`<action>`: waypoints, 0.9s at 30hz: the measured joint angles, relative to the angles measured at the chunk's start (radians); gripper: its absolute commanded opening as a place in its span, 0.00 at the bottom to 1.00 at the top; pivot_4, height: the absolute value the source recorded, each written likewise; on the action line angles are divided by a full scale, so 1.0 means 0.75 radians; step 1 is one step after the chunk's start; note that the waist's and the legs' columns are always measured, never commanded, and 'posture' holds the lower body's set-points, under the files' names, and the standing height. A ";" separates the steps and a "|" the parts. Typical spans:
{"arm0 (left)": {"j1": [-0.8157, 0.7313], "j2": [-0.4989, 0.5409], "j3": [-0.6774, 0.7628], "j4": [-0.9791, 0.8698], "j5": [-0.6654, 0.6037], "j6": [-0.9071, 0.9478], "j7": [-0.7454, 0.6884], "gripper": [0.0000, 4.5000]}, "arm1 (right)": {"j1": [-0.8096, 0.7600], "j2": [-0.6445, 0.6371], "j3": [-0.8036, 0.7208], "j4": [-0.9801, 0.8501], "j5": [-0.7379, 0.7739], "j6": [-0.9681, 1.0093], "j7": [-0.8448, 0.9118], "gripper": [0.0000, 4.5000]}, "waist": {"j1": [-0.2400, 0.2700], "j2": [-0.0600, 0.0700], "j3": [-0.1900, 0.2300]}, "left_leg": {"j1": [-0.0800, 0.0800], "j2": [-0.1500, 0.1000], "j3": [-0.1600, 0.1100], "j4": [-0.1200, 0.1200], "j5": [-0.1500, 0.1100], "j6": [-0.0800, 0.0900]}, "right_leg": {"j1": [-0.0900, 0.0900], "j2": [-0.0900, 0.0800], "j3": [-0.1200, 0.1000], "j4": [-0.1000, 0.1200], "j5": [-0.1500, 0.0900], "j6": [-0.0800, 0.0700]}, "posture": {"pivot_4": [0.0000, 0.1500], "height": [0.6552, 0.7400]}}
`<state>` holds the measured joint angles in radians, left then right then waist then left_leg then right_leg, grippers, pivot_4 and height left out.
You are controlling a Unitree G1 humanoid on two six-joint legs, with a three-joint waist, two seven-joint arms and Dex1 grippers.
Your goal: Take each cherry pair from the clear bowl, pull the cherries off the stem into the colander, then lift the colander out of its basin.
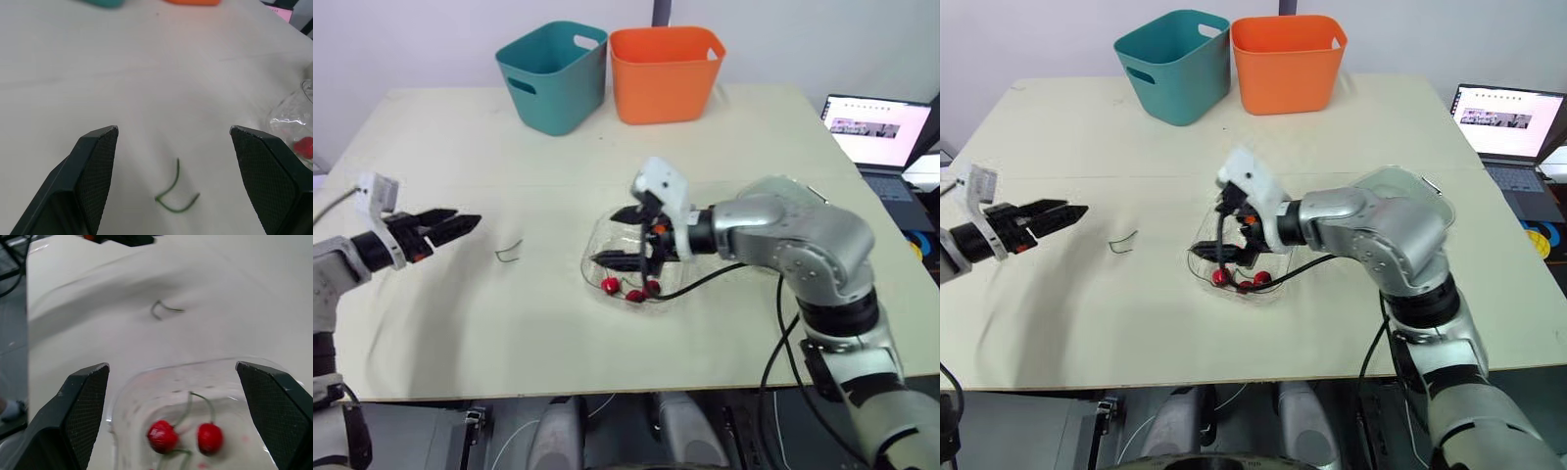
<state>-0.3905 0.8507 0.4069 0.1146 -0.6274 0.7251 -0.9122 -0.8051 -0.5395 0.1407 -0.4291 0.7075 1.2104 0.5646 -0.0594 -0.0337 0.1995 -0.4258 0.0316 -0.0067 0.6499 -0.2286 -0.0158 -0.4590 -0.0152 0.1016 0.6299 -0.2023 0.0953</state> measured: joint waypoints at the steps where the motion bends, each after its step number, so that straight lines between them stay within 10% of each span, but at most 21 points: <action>1: -0.010 -0.035 0.007 -0.072 -0.023 -0.002 0.028 0.94 | 0.032 -0.028 -0.049 -0.001 -0.005 -0.029 0.003 1.00 | 0.004 0.000 0.000 | 0.000 0.000 0.000 0.000 0.000 0.000 | 0.001 0.000 0.000 -0.001 0.000 0.000 | 1.00 1.00; 14: -0.009 -0.341 -0.139 -0.762 -0.255 0.126 0.397 1.00 | 0.353 -0.300 -0.475 -0.068 0.074 -0.062 0.028 1.00 | 0.004 -0.001 0.000 | 0.006 0.000 0.001 0.000 0.000 0.000 | 0.004 0.005 0.004 0.002 0.002 0.004 | 1.00 1.00; 27: 0.250 -0.340 -0.211 -0.919 -0.163 0.065 0.543 1.00 | 0.179 -0.275 -0.225 -0.109 0.168 0.063 0.013 1.00 | -0.014 0.000 0.000 | 0.006 0.000 0.001 -0.001 0.000 0.000 | 0.004 0.005 0.005 0.001 0.000 0.000 | 1.00 1.00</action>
<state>-0.2028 0.5961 0.2486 -0.5748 -0.7494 0.7735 -0.5052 -0.6711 -0.7461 -0.0283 -0.5108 0.8337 1.2575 0.5741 -0.0698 -0.0341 0.1993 -0.4211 0.0318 -0.0062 0.6494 -0.2286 -0.0156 -0.4558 -0.0113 0.1051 0.6306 -0.2026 0.0952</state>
